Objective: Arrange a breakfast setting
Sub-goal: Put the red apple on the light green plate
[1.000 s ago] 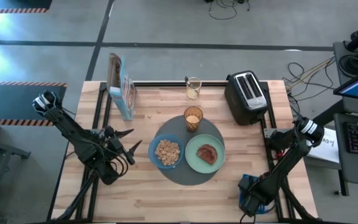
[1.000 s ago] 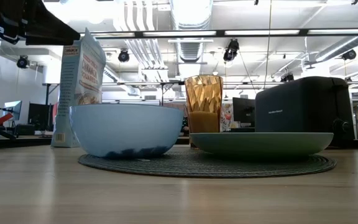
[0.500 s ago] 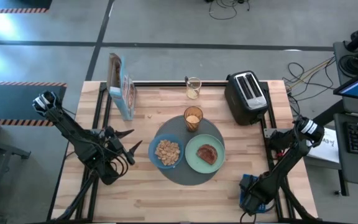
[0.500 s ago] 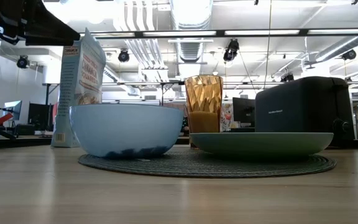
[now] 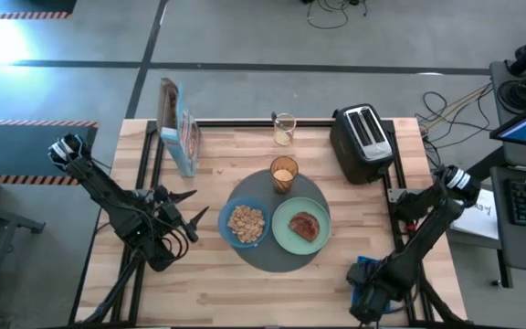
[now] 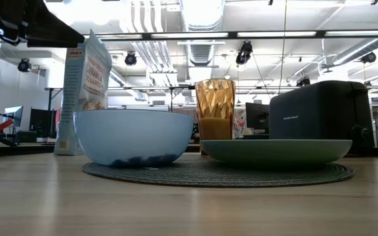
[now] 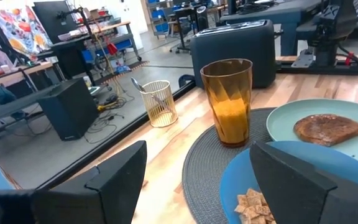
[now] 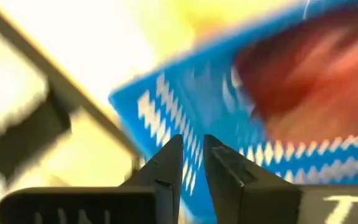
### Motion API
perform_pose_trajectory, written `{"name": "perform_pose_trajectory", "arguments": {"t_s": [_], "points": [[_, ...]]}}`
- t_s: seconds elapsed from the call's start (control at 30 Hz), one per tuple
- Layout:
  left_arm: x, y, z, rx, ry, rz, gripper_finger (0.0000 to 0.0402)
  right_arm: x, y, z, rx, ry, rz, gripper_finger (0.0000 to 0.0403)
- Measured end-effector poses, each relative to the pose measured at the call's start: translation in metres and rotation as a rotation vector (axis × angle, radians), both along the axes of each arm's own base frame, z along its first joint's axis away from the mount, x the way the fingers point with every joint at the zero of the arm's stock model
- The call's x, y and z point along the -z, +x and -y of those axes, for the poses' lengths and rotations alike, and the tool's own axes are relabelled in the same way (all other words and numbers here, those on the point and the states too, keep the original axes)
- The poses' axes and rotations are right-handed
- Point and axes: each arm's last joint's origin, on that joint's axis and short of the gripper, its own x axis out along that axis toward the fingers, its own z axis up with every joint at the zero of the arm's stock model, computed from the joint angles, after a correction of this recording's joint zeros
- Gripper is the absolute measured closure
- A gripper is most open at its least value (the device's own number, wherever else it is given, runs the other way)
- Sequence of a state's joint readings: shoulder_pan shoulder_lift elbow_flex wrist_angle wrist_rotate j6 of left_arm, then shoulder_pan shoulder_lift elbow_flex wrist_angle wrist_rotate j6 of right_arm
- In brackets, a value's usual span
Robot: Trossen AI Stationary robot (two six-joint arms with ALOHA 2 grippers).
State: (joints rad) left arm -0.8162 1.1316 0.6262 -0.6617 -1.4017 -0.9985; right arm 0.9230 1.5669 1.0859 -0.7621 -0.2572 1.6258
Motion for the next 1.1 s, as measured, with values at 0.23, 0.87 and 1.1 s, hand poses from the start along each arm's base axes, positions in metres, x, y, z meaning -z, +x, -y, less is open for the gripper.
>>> {"name": "perform_pose_trajectory", "arguments": {"t_s": [0.23, 0.87, 1.1], "points": [[0.0, 0.0, 0.0, 0.007, 0.036, -0.029, 0.0132, -0.022, -0.007, 0.021, 0.228, -0.252, 0.051, 0.0353], [0.0, 0.0, 0.001, 0.012, -0.007, -0.021, 0.0132, -0.017, -0.011, 0.028, 0.274, -0.298, 0.008, 0.0193], [0.0, -0.003, -0.003, 0.008, 0.003, -0.039, 0.0132, -0.017, -0.013, 0.027, 0.456, -0.268, -0.103, 0.0156]]}}
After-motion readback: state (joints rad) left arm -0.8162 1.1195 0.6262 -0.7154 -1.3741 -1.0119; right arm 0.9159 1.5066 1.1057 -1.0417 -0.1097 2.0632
